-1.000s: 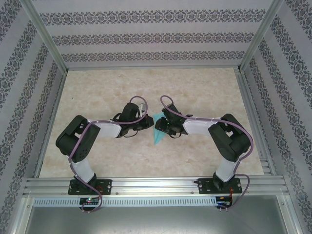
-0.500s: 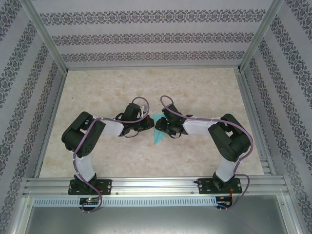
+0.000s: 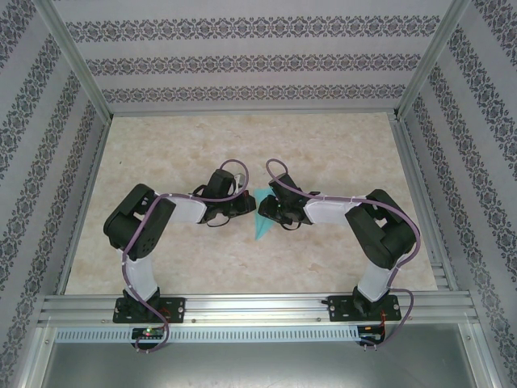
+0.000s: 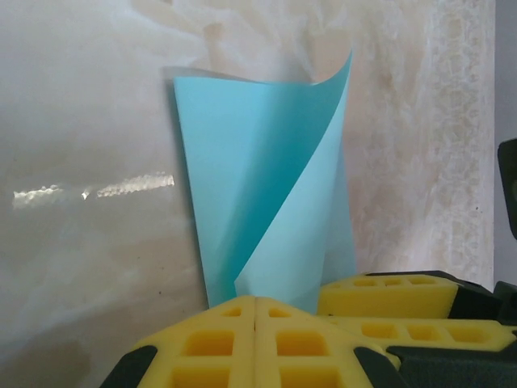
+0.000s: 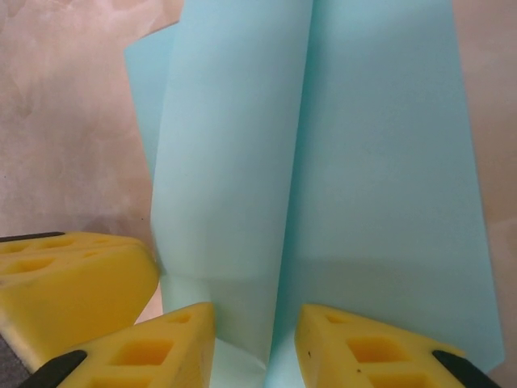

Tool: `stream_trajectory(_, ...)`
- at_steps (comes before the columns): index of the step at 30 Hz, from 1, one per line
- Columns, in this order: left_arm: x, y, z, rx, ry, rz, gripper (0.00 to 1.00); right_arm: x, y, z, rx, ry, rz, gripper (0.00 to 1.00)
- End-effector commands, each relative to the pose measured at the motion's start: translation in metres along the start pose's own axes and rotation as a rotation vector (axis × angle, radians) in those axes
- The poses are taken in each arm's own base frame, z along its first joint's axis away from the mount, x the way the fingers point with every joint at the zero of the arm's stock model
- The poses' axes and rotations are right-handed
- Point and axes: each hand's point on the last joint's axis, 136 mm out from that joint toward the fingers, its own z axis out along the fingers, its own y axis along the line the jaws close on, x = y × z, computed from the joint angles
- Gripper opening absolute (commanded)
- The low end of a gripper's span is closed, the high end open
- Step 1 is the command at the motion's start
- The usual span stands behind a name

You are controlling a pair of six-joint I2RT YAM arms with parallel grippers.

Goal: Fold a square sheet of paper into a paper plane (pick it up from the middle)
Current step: Fourth fold the wing at the center of the table.

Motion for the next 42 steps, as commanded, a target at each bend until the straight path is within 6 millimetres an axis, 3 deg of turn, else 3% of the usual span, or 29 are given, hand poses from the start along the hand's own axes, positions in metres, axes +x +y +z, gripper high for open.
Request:
stream_trajectory(1,-0.002,0.007,0.005,-0.022,0.019,0.014,0.05,0.054,-0.068,0.016,0.213,0.168,0.003,0.36)
stream_trajectory(10,-0.002,0.013,0.006,-0.058,0.026,0.020,0.05,0.047,-0.053,0.008,0.136,0.150,-0.006,0.35)
stream_trajectory(17,-0.004,0.014,0.000,-0.083,0.015,0.035,0.05,0.053,-0.065,0.012,0.190,0.176,-0.016,0.30)
stream_trajectory(32,-0.012,-0.021,-0.013,0.028,0.002,0.072,0.08,0.060,-0.076,0.022,0.271,0.215,-0.050,0.34)
stream_trajectory(42,-0.008,-0.006,-0.003,-0.019,0.032,0.051,0.08,0.058,-0.068,0.021,0.234,0.206,-0.047,0.35)
